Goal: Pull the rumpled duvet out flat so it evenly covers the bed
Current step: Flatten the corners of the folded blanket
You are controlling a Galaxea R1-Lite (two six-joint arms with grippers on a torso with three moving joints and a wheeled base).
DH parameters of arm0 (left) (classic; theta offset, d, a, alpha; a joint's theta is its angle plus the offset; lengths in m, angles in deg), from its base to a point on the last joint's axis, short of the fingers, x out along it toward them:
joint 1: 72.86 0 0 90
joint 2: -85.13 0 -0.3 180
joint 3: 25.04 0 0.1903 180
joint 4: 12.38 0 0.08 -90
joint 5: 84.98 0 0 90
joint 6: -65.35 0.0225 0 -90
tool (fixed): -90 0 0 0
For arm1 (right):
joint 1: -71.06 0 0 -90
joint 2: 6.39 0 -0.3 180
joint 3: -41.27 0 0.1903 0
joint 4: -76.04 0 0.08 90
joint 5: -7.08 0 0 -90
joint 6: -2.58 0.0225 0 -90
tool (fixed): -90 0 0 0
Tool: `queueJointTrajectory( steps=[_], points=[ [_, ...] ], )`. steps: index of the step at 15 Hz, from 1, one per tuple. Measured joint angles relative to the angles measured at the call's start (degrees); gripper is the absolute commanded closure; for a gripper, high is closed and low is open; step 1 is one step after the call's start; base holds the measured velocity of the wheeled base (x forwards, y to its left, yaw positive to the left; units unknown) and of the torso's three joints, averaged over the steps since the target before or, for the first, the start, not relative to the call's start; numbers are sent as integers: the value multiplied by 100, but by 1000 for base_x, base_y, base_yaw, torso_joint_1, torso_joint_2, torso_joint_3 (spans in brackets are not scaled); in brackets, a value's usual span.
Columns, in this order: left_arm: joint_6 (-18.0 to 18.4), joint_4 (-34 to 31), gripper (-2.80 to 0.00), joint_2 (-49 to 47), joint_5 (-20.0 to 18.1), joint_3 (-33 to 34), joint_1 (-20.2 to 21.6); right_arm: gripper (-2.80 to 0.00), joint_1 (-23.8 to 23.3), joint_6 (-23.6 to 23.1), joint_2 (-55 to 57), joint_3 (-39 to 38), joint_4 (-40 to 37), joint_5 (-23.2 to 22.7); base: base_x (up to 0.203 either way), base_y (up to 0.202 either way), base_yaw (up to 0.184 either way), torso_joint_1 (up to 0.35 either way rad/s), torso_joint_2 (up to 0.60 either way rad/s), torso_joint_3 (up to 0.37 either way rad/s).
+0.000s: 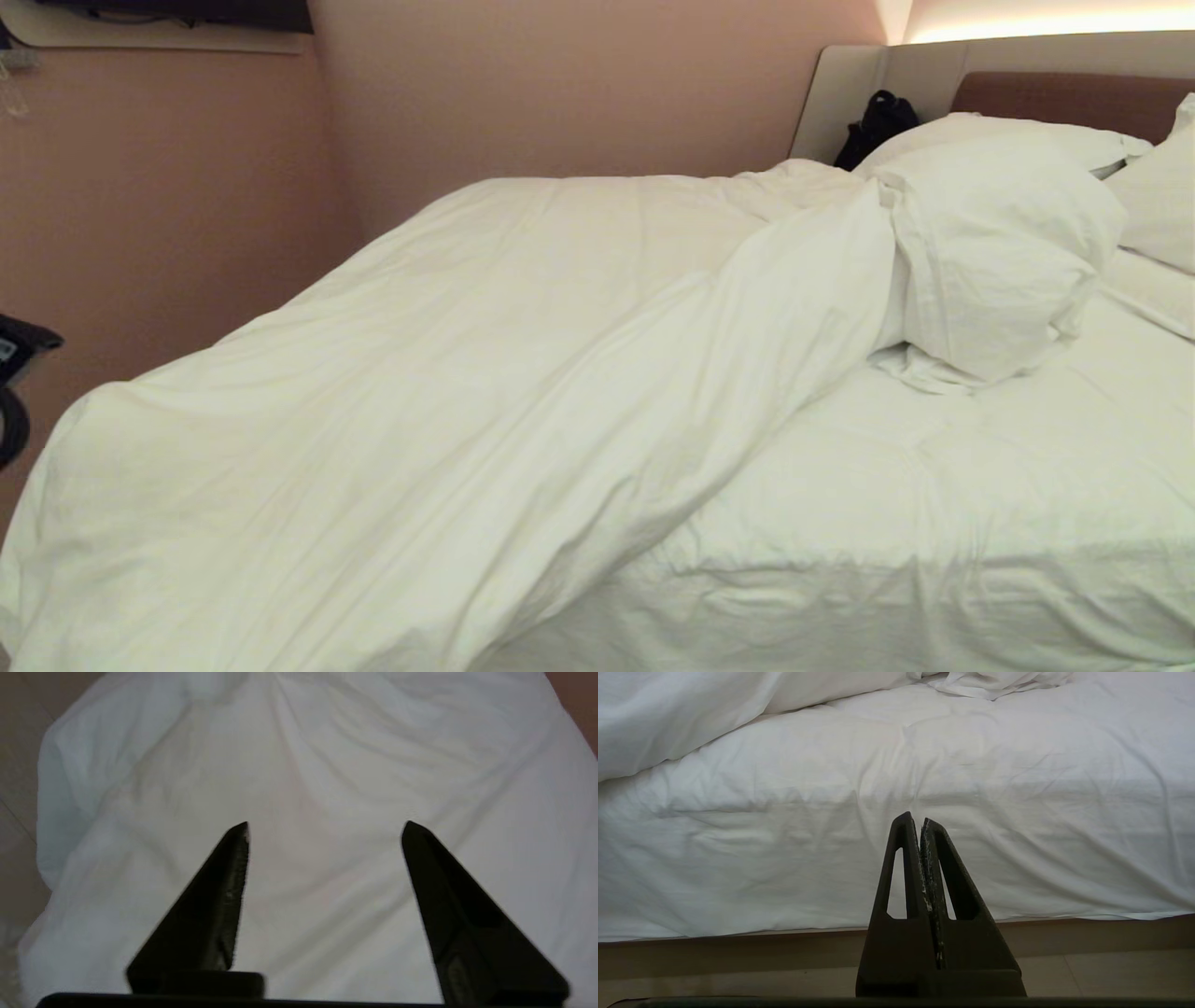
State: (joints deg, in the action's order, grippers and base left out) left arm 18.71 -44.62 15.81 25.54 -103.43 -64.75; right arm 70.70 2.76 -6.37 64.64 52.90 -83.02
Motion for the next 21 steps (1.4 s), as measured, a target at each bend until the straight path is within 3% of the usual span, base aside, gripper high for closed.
queueJointTrajectory(
  steps=[3,9,12,17,21],
  points=[
    [-114,106,0,-677,-651,-460,1026,0,0,0,0,0,0,2,0,0,0,0,0,0],
    [-245,132,0,-1972,-2878,-1077,3433,0,2,-2,0,0,0,4,0,0,0,0,0,0],
    [-248,130,0,-2844,-3771,-1443,4256,0,0,0,0,0,0,3,0,0,0,0,0,0],
    [-254,120,0,-3922,-5558,-1753,4979,0,2,-2,0,0,2,2,0,0,0,0,0,0],
    [-479,-211,0,-4540,-6477,-1930,5087,0,0,0,0,0,2,2,0,0,0,0,0,0]
  ],
)
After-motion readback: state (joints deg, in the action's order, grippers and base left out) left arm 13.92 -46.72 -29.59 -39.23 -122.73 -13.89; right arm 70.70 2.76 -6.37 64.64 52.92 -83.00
